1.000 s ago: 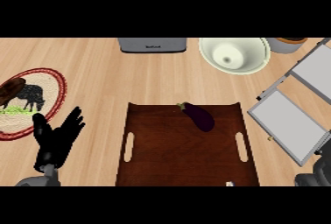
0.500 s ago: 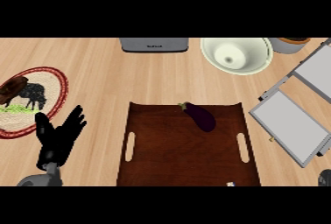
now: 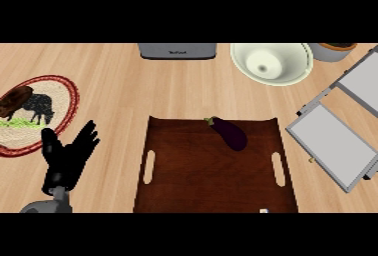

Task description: Pick the lemon from the tray and place it in the tiered shelf

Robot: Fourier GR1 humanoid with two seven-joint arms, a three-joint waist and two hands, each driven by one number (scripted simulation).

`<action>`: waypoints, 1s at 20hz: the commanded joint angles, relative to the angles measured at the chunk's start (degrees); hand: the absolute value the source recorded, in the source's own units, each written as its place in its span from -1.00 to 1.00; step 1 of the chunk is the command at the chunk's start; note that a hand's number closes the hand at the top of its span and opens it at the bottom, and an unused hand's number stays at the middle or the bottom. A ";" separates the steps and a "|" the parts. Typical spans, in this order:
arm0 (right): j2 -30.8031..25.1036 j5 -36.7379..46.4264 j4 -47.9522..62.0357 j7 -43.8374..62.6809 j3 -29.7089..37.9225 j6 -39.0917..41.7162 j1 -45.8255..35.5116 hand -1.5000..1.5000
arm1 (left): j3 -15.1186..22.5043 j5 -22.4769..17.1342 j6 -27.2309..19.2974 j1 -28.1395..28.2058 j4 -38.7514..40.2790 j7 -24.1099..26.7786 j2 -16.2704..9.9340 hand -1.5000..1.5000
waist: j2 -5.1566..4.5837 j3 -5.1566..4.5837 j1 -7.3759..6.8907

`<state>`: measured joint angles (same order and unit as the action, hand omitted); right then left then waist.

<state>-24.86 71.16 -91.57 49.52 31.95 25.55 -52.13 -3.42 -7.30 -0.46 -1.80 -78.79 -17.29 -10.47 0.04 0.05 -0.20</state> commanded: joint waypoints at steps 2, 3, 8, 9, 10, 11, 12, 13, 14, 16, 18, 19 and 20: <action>-3.43 -3.49 2.21 -3.35 1.68 -3.63 5.52 1.00 | -1.23 0.66 -0.41 -1.96 3.39 1.83 0.35 0.00 | -0.05 -0.06 0.25; -2.31 -2.32 4.93 -1.21 -0.45 -7.45 3.03 1.00 | -0.54 0.23 0.03 -0.09 -2.20 -1.92 -0.43 0.00 | -0.04 -0.05 -0.21; -5.83 -6.44 11.55 -6.07 0.32 -11.36 2.00 1.00 | -2.15 -0.20 2.64 -0.87 4.31 3.43 -0.78 0.00 | -0.16 -0.07 -0.25; -4.71 -7.70 8.81 -8.03 1.88 -12.40 7.45 1.00 | -1.81 -1.24 3.55 3.78 -1.40 2.16 -1.08 0.00 | -0.03 -0.03 -0.26; -4.29 -7.33 6.64 -5.04 -1.25 -11.01 6.36 1.00 | -0.78 1.23 0.70 -1.20 2.62 1.93 0.82 0.00 | -0.04 -0.06 0.07; -5.17 -8.92 4.83 -7.19 0.10 -9.27 9.21 1.00 | -0.89 -0.43 1.90 3.69 -5.71 -2.29 -0.86 0.00 | 0.09 -0.03 -0.07; -5.99 -8.99 6.98 -4.76 -0.47 -10.68 7.04 1.00 | -1.37 0.44 1.73 0.77 0.62 1.36 0.27 0.00 | -0.02 -0.06 0.02; -7.84 -10.20 6.48 -5.53 -0.29 -8.02 7.00 1.00 | -2.18 -0.60 2.62 1.82 -1.82 -0.86 -1.13 0.00 | 0.02 -0.06 0.00; -7.59 -10.33 6.70 -5.63 -0.43 -9.43 8.06 1.00 | -1.60 -0.18 1.30 -0.81 -2.20 -2.80 -0.25 0.00 | 0.00 -0.05 0.07; -9.02 -7.54 10.82 -4.76 -3.48 -8.31 6.29 1.00 | -2.24 -0.37 2.23 -0.93 0.82 -0.23 -0.29 0.00 | -0.12 -0.08 -0.12; -8.57 -9.11 5.77 -0.97 -4.91 -3.92 5.24 1.00 | -2.15 0.78 1.15 -1.29 2.96 0.81 0.63 0.00 | -0.03 -0.09 0.10; -6.10 -8.31 7.35 0.07 -1.30 -12.72 3.47 1.00 | -2.91 0.12 3.91 1.38 3.92 4.04 -1.15 0.00 | -0.17 -0.10 -0.31; -5.73 -10.48 3.48 -0.55 1.11 -13.40 5.18 1.00 | -1.99 0.75 1.46 -0.34 1.83 1.37 0.31 0.00 | 0.01 -0.06 0.22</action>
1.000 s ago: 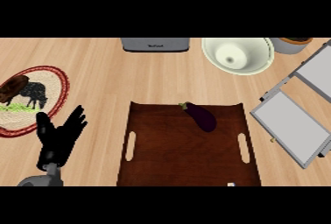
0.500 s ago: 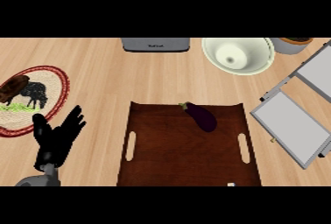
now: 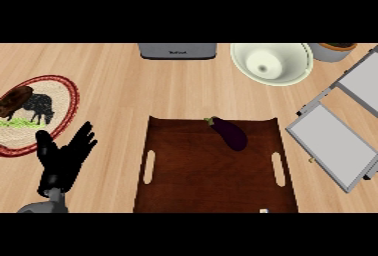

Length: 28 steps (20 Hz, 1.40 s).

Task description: Pick the lemon from the tray and place it in the tiered shelf

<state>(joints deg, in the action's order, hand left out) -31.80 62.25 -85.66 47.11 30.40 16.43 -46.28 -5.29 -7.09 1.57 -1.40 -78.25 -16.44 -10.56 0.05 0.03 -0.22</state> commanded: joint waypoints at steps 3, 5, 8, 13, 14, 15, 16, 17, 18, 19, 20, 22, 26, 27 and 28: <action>0.24 -2.95 -1.76 1.40 5.96 -9.06 -0.29 -1.00 | 0.35 -0.37 -0.09 0.42 -2.40 -1.98 0.47 0.00 | 0.03 -0.01 0.06; 2.27 -2.54 -1.69 4.28 3.84 -11.13 -3.08 -1.00 | -0.65 0.79 0.10 -0.84 4.01 3.13 0.52 0.00 | -0.14 -0.08 -0.02; 1.28 -6.92 -1.89 1.75 7.74 -15.07 -4.48 -1.00 | -1.49 -0.58 1.03 -2.11 2.83 0.12 -0.81 0.00 | -0.09 -0.03 -0.01; 3.21 -8.74 -2.30 2.73 8.94 -23.09 -5.49 -1.00 | 0.47 1.10 -2.18 -2.33 -0.55 -2.70 1.58 0.00 | -0.06 -0.01 -0.18; 4.85 -9.93 -6.85 4.33 9.23 -22.70 -4.12 -1.00 | -0.45 1.30 -1.47 -2.10 3.00 0.23 1.12 0.00 | 0.00 -0.04 0.29; 1.74 -12.07 -5.66 3.21 12.16 -22.68 -5.20 -1.00 | -2.14 -0.96 0.95 -2.04 1.99 -0.88 -1.05 0.00 | 0.04 -0.02 0.26; 2.27 -9.69 -7.77 6.46 10.44 -23.78 -6.67 -1.00 | -0.17 0.55 -0.14 -3.12 3.09 -0.79 0.86 0.00 | 0.03 -0.06 0.36; -2.33 -8.48 -2.93 4.85 11.68 -25.05 -7.70 -1.00 | -0.40 0.59 1.05 0.25 3.09 2.79 0.70 0.00 | -0.08 -0.06 -0.11; -3.55 -8.45 -7.63 6.11 11.78 -22.78 -6.23 -1.00 | -1.65 -0.39 0.94 -1.79 3.06 1.37 -0.09 0.00 | 0.09 -0.07 0.48; -2.65 -8.67 -10.14 6.08 12.54 -23.83 -3.78 -1.00 | -0.39 0.61 -0.74 -1.98 0.33 -1.56 0.60 0.00 | 0.16 -0.03 0.53; -4.30 -7.99 -7.95 5.68 13.39 -24.98 -3.41 -1.00 | 0.26 0.25 0.14 1.80 -4.04 -2.70 0.19 0.00 | 0.17 0.00 -0.03; -4.85 -4.56 -9.47 7.84 13.30 -24.96 -0.39 -1.00 | -0.04 0.99 -1.36 -1.26 0.37 -0.74 1.70 0.00 | 0.04 -0.05 0.54; -6.29 -5.89 -15.92 9.14 19.22 -26.32 2.79 -1.00 | -0.73 0.80 -0.72 -2.12 1.22 -0.84 0.76 0.00 | 0.12 -0.03 0.98; -5.77 -6.25 -21.62 12.80 20.91 -23.79 2.67 -1.00 | -0.65 1.19 -1.85 -1.26 -0.73 -2.63 0.66 0.00 | 0.44 -0.02 1.47; -9.26 -8.16 -21.36 12.23 22.80 -20.93 2.91 -1.00 | -2.01 -0.80 1.31 0.42 0.01 -0.38 -0.72 0.00 | 0.39 -0.05 1.28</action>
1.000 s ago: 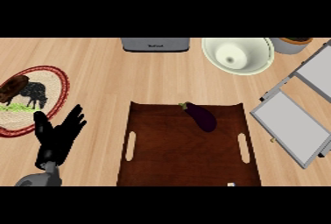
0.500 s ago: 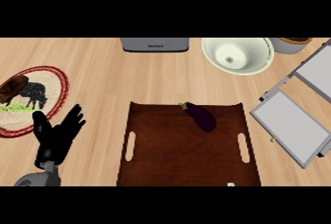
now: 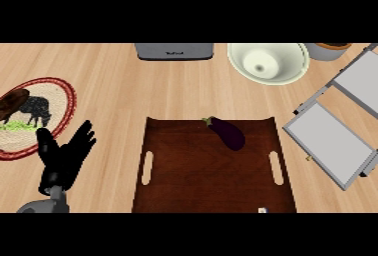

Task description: Pick the lemon from the tray and place it in the tiered shelf

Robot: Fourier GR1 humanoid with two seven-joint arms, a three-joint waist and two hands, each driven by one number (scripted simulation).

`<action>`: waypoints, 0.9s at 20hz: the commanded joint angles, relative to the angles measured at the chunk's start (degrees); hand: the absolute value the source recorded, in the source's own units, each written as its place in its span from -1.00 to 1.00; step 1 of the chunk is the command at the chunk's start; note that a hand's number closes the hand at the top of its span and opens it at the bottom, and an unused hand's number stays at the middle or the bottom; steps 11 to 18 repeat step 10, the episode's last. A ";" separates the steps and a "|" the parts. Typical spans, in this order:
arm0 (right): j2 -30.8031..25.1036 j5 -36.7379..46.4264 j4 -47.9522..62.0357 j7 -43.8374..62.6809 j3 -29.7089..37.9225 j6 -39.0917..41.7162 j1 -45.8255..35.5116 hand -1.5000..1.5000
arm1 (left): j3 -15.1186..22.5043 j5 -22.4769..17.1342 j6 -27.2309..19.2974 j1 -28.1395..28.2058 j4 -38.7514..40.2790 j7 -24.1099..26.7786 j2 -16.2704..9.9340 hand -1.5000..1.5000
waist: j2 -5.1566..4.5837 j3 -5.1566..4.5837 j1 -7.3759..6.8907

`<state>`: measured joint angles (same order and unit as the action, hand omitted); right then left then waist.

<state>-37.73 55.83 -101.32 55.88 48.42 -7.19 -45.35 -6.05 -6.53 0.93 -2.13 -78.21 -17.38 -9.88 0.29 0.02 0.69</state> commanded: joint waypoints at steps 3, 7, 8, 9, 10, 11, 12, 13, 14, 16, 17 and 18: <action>-5.73 -7.91 -10.67 5.44 11.05 8.30 4.68 -1.00 | -0.92 -0.86 1.60 0.88 -1.53 -1.11 -1.76 0.00 | 0.20 -0.02 0.55; -3.34 -18.67 -18.43 4.36 20.05 14.77 11.34 -1.00 | -0.83 0.30 -1.01 -0.98 0.36 -1.04 0.03 0.00 | 0.20 0.01 1.06; -5.08 -19.14 -18.86 4.93 21.38 16.18 12.74 -1.00 | -1.75 -0.78 1.29 0.73 0.63 0.28 -1.37 0.00 | 0.12 -0.01 0.66; -3.45 -21.15 -22.05 5.96 23.54 17.71 14.08 -1.00 | -1.08 0.77 -0.05 -0.13 2.56 2.45 -0.16 0.00 | 0.13 -0.02 0.96; -9.28 -24.46 -16.56 5.55 26.73 20.02 12.83 -1.00 | -1.69 -0.88 0.64 -1.03 -0.45 -2.15 -1.52 0.00 | 0.31 0.00 1.21; -9.28 -24.46 -16.56 5.55 26.73 20.02 12.83 -1.00 | -1.69 -0.88 0.64 -1.03 -0.45 -2.15 -1.52 0.00 | 0.31 0.00 1.21; -9.28 -24.46 -16.56 5.55 26.73 20.02 12.83 -1.00 | -1.69 -0.88 0.64 -1.03 -0.45 -2.15 -1.52 0.00 | 0.31 0.00 1.21; -9.28 -24.46 -16.56 5.55 26.73 20.02 12.83 -1.00 | -1.69 -0.88 0.64 -1.03 -0.45 -2.15 -1.52 0.00 | 0.31 0.00 1.21; -9.28 -24.46 -16.56 5.55 26.73 20.02 12.83 -1.00 | -1.69 -0.88 0.64 -1.03 -0.45 -2.15 -1.52 0.00 | 0.31 0.00 1.21; -9.28 -24.46 -16.56 5.55 26.73 20.02 12.83 -1.00 | -1.69 -0.88 0.64 -1.03 -0.45 -2.15 -1.52 0.00 | 0.31 0.00 1.21; -9.28 -24.46 -16.56 5.55 26.73 20.02 12.83 -1.00 | -1.69 -0.88 0.64 -1.03 -0.45 -2.15 -1.52 0.00 | 0.31 0.00 1.21; -9.28 -24.46 -16.56 5.55 26.73 20.02 12.83 -1.00 | -1.69 -0.88 0.64 -1.03 -0.45 -2.15 -1.52 0.00 | 0.31 0.00 1.21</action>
